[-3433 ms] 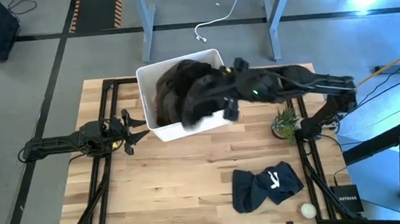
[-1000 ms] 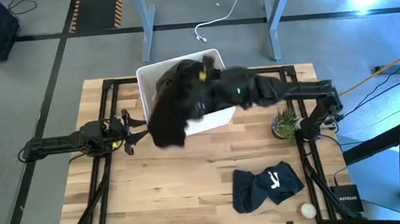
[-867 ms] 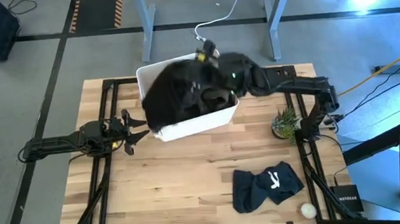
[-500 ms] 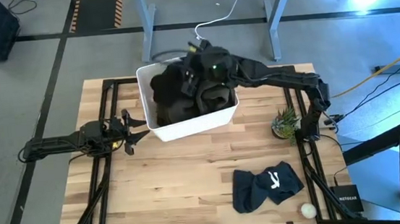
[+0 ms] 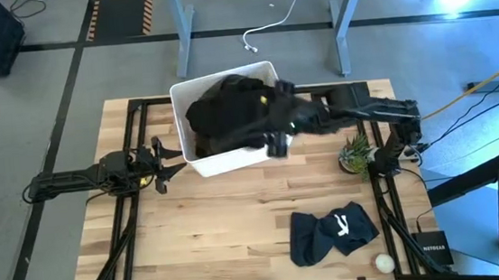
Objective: Sort clothes
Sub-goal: Put the black boxer into the white laundry bin, then put the dark blue shorts into the white laundry bin
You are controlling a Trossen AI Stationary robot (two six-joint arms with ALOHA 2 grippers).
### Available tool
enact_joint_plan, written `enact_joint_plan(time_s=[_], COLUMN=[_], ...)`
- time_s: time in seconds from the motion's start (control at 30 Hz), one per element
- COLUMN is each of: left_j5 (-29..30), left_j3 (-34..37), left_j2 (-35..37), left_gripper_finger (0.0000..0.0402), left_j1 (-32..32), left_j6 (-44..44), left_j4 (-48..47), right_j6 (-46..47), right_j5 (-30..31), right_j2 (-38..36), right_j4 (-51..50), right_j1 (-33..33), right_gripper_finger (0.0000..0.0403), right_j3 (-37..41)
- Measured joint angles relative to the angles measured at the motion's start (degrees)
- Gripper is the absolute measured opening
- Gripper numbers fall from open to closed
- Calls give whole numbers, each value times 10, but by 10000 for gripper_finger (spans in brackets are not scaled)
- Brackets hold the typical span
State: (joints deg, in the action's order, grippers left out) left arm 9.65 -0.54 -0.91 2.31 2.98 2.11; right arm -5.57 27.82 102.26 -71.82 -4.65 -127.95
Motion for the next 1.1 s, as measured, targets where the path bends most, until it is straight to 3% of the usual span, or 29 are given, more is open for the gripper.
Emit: enact_joint_plan(time_s=[0.07,0.2,0.4,0.57,0.77,0.9,1.1], left_j5=[0,0,0,0,0,0,0], left_j3=[0,0,0,0,0,0,0], left_j2=[0,0,0,0,0,0,0], left_gripper_finger=[184,184,184,184,184,184,184], left_j1=[0,0,0,0,0,0,0], left_j6=[0,0,0,0,0,0,0], left_j4=[0,0,0,0,0,0,0], right_j6=[53,148,253,309,341,338,278], right_j5=[-6,-81,-124,-128,-201,-169,-198], right_j2=[0,-1,0,1,1,1,-5], right_j4=[-53,-135,-124,-49,2,69,318], right_j1=[-29,-99,-232,-329,-410,-418,-376], right_gripper_finger=[277,277,277,277,277,277,277], right_j3=[-10,5,123,293,489,597,715])
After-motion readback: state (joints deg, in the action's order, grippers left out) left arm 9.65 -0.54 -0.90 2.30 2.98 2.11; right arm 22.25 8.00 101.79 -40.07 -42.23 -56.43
